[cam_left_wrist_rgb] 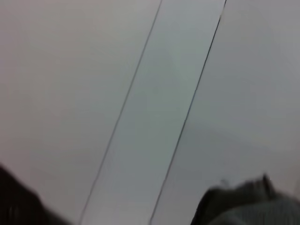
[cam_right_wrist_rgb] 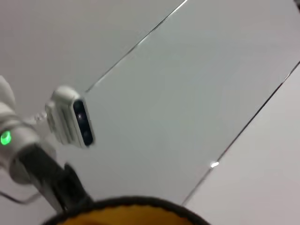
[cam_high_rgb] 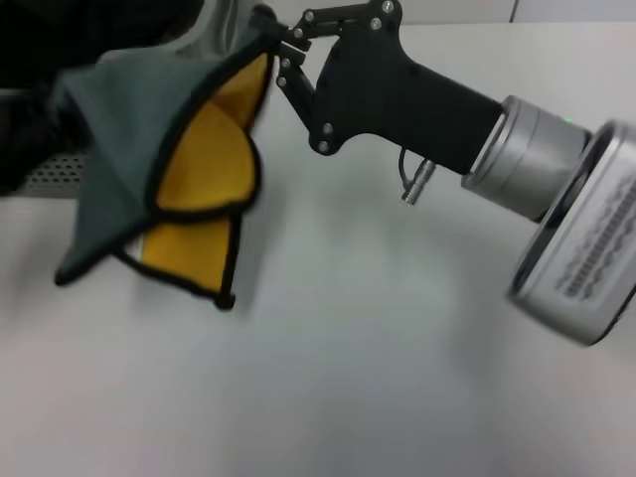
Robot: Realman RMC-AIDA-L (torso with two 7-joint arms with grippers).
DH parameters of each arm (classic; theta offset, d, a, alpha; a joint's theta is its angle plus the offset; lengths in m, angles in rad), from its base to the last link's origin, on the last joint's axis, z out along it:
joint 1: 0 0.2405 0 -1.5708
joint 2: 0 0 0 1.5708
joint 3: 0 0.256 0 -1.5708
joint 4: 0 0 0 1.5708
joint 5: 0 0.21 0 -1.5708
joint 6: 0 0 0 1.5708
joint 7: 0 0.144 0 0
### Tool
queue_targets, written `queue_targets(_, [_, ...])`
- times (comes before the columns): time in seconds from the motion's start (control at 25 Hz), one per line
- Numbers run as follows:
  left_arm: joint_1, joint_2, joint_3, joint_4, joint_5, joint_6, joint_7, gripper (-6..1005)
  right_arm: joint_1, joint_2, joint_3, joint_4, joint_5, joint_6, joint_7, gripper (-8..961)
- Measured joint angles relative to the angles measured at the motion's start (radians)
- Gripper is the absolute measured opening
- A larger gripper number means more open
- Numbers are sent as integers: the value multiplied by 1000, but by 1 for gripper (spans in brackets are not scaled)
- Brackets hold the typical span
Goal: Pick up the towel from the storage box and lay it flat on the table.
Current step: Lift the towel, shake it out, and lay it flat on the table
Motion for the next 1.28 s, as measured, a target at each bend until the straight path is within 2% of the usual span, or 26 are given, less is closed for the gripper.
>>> queue_targets(0.04, [-1,0,0,0,22,-2,-1,123,-10,-8,18,-33,-56,24,76,6])
queue_targets(0.16, [-3,-3,0,0,101,-12,-4,223,-37,-26,101,-130,-275,48,335,7])
queue_targets(0.2, [-2,-4,0,0,114,-16,-4,257,-61,-29,171,-201,-428,37,522,7])
queue_targets(0.24, [0,-5,0,1,123,-21,-4,290,-61,-29,171,-201,-428,37,522,7])
queue_targets(0.36, [12,-3,-10,2,127,-27,-5,417,-98,-28,283,-329,-671,24,807,7])
queue_targets(0.44, [16,-2,-52,5,127,-28,-11,501,-112,-18,365,-408,-836,-3,999,7])
queue_targets(0.6, [24,-2,-133,7,128,-30,-27,552,-109,21,546,-535,-1092,-127,1321,6])
queue_targets(0.76, [26,0,-139,10,130,-25,-41,577,-81,43,676,-631,-1212,-188,1520,6])
queue_targets(1.04, [19,-21,-97,12,157,34,-7,575,6,44,745,-713,-1366,-178,1704,7])
queue_targets(1.28, [14,-37,-76,12,142,101,16,573,3,50,737,-780,-1503,-125,1796,8])
